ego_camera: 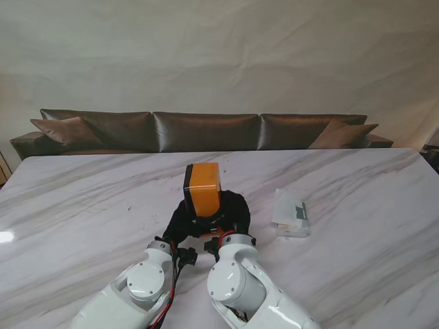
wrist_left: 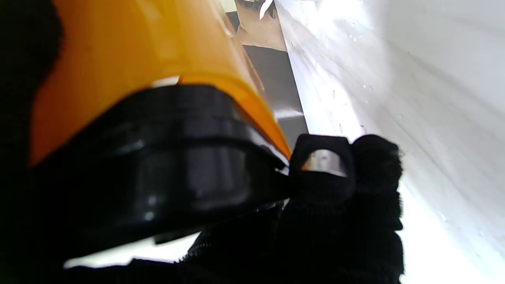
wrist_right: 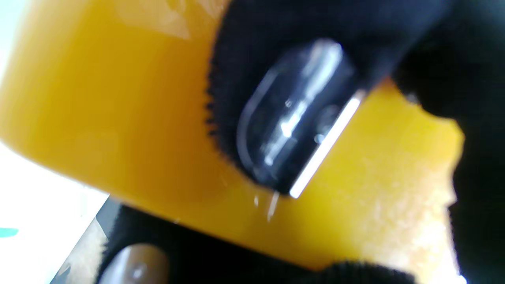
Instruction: Refill a tissue box and feed the first sheet
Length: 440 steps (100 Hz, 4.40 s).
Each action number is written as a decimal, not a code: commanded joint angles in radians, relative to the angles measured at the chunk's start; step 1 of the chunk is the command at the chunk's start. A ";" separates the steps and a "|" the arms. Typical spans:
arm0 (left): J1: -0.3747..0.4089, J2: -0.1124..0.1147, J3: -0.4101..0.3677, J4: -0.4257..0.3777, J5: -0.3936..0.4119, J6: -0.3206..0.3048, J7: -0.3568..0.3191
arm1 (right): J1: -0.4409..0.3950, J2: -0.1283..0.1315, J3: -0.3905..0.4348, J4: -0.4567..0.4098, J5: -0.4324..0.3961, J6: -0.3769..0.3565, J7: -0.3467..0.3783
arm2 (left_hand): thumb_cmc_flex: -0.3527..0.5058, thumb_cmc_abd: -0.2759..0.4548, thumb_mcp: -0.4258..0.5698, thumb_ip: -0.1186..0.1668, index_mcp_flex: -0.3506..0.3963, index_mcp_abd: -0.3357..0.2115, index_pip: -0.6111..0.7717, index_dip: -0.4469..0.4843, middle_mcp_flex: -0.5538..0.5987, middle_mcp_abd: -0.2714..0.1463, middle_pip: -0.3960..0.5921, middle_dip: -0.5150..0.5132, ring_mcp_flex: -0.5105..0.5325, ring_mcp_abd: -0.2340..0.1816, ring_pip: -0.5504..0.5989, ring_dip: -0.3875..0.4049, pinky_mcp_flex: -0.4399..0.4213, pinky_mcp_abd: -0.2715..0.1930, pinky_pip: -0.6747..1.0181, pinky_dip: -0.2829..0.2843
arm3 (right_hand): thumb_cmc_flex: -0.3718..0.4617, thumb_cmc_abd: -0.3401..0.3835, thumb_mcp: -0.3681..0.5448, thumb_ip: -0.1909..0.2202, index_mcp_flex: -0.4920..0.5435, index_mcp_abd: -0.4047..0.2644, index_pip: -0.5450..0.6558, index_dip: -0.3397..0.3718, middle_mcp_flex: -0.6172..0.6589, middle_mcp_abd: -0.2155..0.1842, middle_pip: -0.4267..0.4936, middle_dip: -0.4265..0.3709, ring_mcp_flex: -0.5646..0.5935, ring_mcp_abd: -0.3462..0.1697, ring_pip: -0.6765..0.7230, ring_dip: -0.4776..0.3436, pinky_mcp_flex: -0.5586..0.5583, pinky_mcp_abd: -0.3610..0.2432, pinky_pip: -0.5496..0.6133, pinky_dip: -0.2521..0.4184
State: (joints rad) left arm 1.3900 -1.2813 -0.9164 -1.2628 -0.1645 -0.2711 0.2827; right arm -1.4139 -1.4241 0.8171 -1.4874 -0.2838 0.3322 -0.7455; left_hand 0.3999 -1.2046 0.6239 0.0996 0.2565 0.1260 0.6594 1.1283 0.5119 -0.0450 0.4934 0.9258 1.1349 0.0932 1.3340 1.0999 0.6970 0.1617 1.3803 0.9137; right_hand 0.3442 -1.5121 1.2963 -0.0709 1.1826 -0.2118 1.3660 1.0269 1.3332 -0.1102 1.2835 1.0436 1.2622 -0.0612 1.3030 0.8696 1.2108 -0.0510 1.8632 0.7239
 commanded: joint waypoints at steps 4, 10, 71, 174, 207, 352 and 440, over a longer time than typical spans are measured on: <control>0.012 -0.024 0.017 -0.075 0.021 -0.019 -0.020 | 0.005 0.010 0.023 0.050 -0.003 0.040 0.013 | 0.260 0.451 0.582 0.164 0.536 -0.354 0.610 0.091 0.656 -0.239 0.870 0.146 0.115 -0.074 0.100 0.021 0.017 -0.056 0.427 -0.023 | 0.288 0.143 0.274 0.155 0.020 0.138 0.043 -0.005 0.108 0.155 0.113 -0.016 0.050 0.070 0.439 0.052 0.030 -0.189 0.231 0.025; 0.012 -0.023 0.013 -0.078 0.029 -0.008 -0.018 | 0.000 0.018 0.027 0.036 -0.009 0.050 0.031 | 0.261 0.451 0.581 0.164 0.536 -0.354 0.610 0.091 0.656 -0.239 0.870 0.146 0.115 -0.073 0.100 0.021 0.017 -0.056 0.427 -0.023 | 0.288 0.143 0.274 0.155 0.020 0.138 0.043 -0.005 0.108 0.155 0.114 -0.016 0.050 0.070 0.440 0.052 0.030 -0.189 0.231 0.025; 0.029 0.019 -0.046 -0.137 0.155 0.090 -0.054 | -0.054 0.103 0.069 -0.081 -0.173 0.154 0.184 | 0.260 0.451 0.575 0.160 0.535 -0.356 0.605 0.097 0.652 -0.242 0.868 0.145 0.114 -0.075 0.098 0.022 0.017 -0.058 0.428 -0.027 | 0.287 0.145 0.274 0.146 0.023 0.133 0.037 0.000 0.108 0.155 0.114 -0.017 0.050 0.070 0.440 0.052 0.030 -0.189 0.231 0.025; 0.029 0.134 -0.137 -0.196 0.651 0.338 -0.208 | -0.117 0.150 0.130 -0.162 -0.290 0.193 0.231 | 0.253 0.451 0.570 0.143 0.527 -0.373 0.590 0.108 0.647 -0.253 0.862 0.141 0.117 -0.079 0.096 0.018 0.027 -0.060 0.435 -0.034 | 0.276 0.159 0.274 0.130 0.020 0.115 0.027 0.015 0.108 0.146 0.106 -0.013 0.050 0.066 0.429 0.046 0.027 -0.183 0.231 0.007; 0.007 0.187 -0.142 -0.192 0.837 0.438 -0.356 | -0.158 0.148 0.163 -0.195 -0.295 0.174 0.188 | 0.246 0.480 0.520 0.095 0.491 -0.431 0.565 0.131 0.605 -0.283 0.846 0.153 0.043 -0.091 0.066 0.023 -0.040 -0.072 0.387 -0.038 | 0.268 0.166 0.274 0.123 0.019 0.105 0.023 0.022 0.108 0.141 0.101 -0.008 0.050 0.063 0.425 0.043 0.025 -0.182 0.231 0.000; 0.112 0.269 -0.204 -0.290 1.138 0.421 -0.671 | -0.158 0.139 0.171 -0.159 -0.255 0.139 0.168 | 0.040 0.484 0.289 -0.142 0.273 -0.430 0.454 -0.009 0.392 -0.282 0.665 0.081 -0.216 -0.096 -0.180 0.011 -0.252 -0.114 0.166 -0.048 | 0.263 0.176 0.274 0.118 0.015 0.096 0.019 0.035 0.108 0.135 0.094 0.000 0.051 0.056 0.421 0.037 0.024 -0.183 0.231 -0.016; 0.190 0.285 -0.216 -0.368 1.219 0.451 -0.805 | -0.150 0.139 0.173 -0.146 -0.240 0.136 0.176 | -0.049 0.466 0.154 -0.218 -0.135 -0.219 0.014 -0.360 -0.305 -0.111 0.228 -0.254 -0.852 -0.028 -0.776 -0.301 -0.660 -0.050 -0.240 -0.135 | 0.263 0.182 0.274 0.117 0.015 0.097 0.020 0.033 0.108 0.135 0.094 0.001 0.051 0.054 0.421 0.037 0.024 -0.183 0.231 -0.019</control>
State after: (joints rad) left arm 1.5639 -1.0020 -1.1480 -1.6590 1.0560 0.1722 -0.4853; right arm -1.5645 -1.2823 0.9882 -1.6317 -0.5238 0.4681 -0.5851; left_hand 0.2591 -0.9191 0.6876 -0.0764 0.0740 0.0547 0.6411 0.8097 0.2373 -0.0907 0.8511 0.9043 0.3507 0.0626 0.7021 0.9228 0.0766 0.0877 1.3000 0.7885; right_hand 0.4984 -1.4206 1.3517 -0.0601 1.1821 -0.1946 1.3732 1.0449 1.3332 -0.0997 1.3039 1.0328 1.2514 -0.0477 1.3233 0.8599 1.2036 -0.0296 1.8835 0.7116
